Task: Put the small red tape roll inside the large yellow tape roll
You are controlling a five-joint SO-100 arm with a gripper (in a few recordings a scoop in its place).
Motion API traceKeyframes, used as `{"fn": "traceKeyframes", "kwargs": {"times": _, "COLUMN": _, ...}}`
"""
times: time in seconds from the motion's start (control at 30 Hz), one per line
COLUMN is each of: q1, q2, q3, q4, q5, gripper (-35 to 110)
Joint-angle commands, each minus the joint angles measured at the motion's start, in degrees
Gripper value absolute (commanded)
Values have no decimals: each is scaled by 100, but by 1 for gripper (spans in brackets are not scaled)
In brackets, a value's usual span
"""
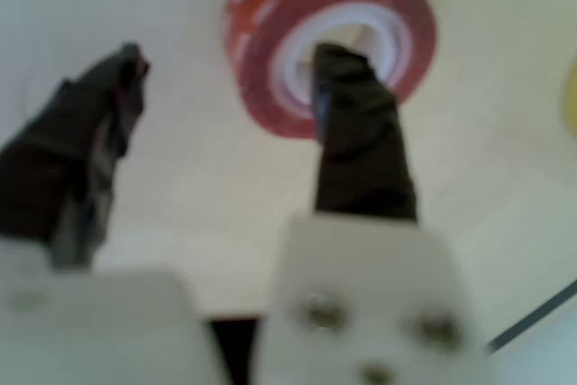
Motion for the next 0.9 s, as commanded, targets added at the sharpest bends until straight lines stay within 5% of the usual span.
{"fn": "traceKeyframes", "kwargs": {"times": 0.0, "q1": 123, "q2": 360, "q3": -369, "q4": 53, "q5": -9, "gripper": 20}}
{"fn": "traceKeyframes", "kwargs": {"times": 0.87, "q1": 149, "q2": -1195, "q3": -1204, "q4": -562, "q5": -53, "gripper": 23}}
